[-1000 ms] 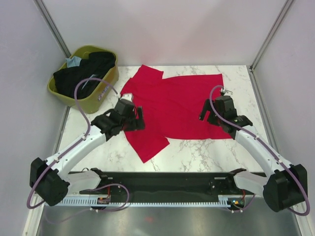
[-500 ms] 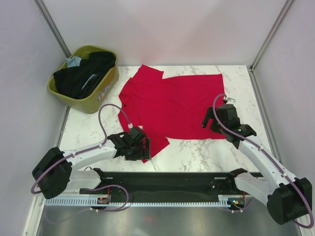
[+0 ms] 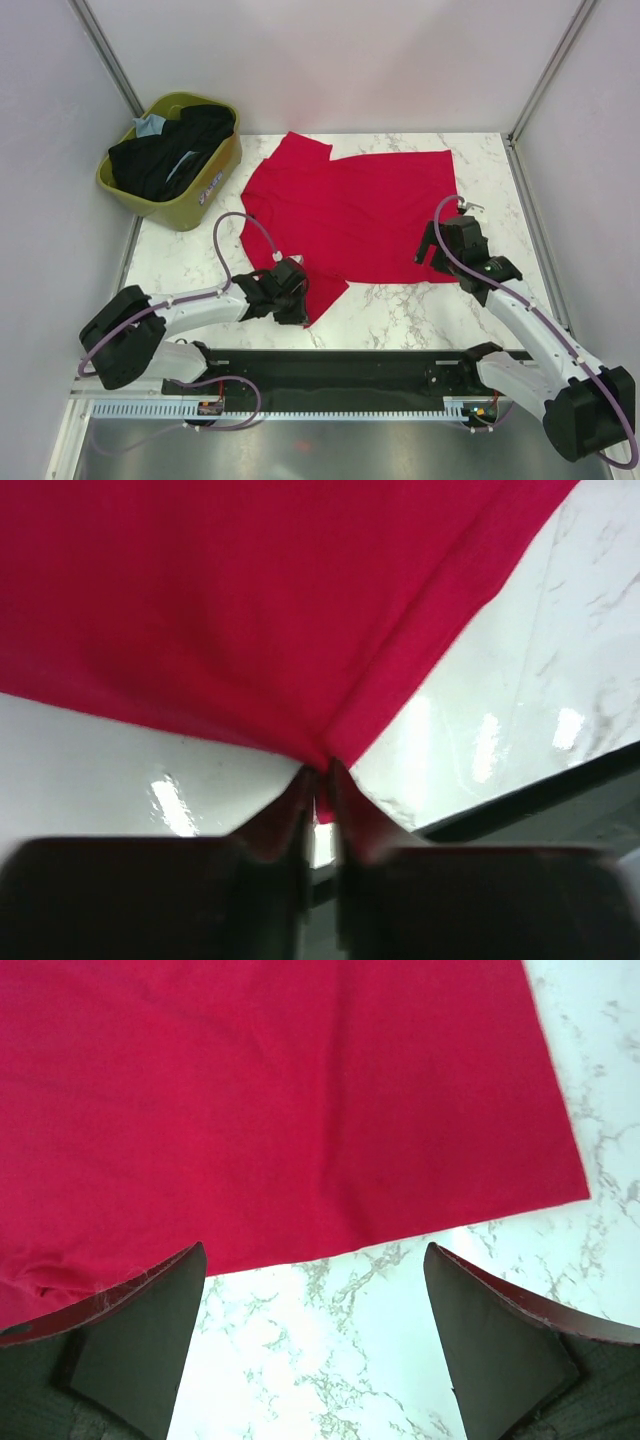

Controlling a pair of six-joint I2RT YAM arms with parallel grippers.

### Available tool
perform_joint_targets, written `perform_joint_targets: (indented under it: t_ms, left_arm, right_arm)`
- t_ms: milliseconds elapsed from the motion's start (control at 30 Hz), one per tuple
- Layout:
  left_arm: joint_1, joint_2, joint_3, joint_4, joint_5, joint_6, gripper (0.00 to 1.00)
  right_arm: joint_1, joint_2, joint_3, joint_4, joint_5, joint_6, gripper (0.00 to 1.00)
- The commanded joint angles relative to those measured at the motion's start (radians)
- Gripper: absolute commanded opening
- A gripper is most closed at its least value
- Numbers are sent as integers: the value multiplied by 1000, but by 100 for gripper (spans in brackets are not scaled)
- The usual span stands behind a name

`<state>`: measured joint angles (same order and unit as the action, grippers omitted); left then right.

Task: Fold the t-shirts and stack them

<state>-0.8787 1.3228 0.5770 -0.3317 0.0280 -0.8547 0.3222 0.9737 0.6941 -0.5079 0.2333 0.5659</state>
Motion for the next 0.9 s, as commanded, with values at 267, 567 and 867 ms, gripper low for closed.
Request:
perform_joint_targets:
  t_ms: [267, 567, 867]
  left_arm:
    - [20, -86, 0, -70, -125, 49, 2]
    - [115, -226, -49, -98, -119, 123, 2]
    - [138, -295, -78, -106, -99, 146, 2]
  right_arm:
    - [-271, -41, -117, -89, 51, 255, 98]
    - [-494, -49, -290, 107, -74, 265, 88]
    - [-543, 141, -315, 324, -170, 250, 68]
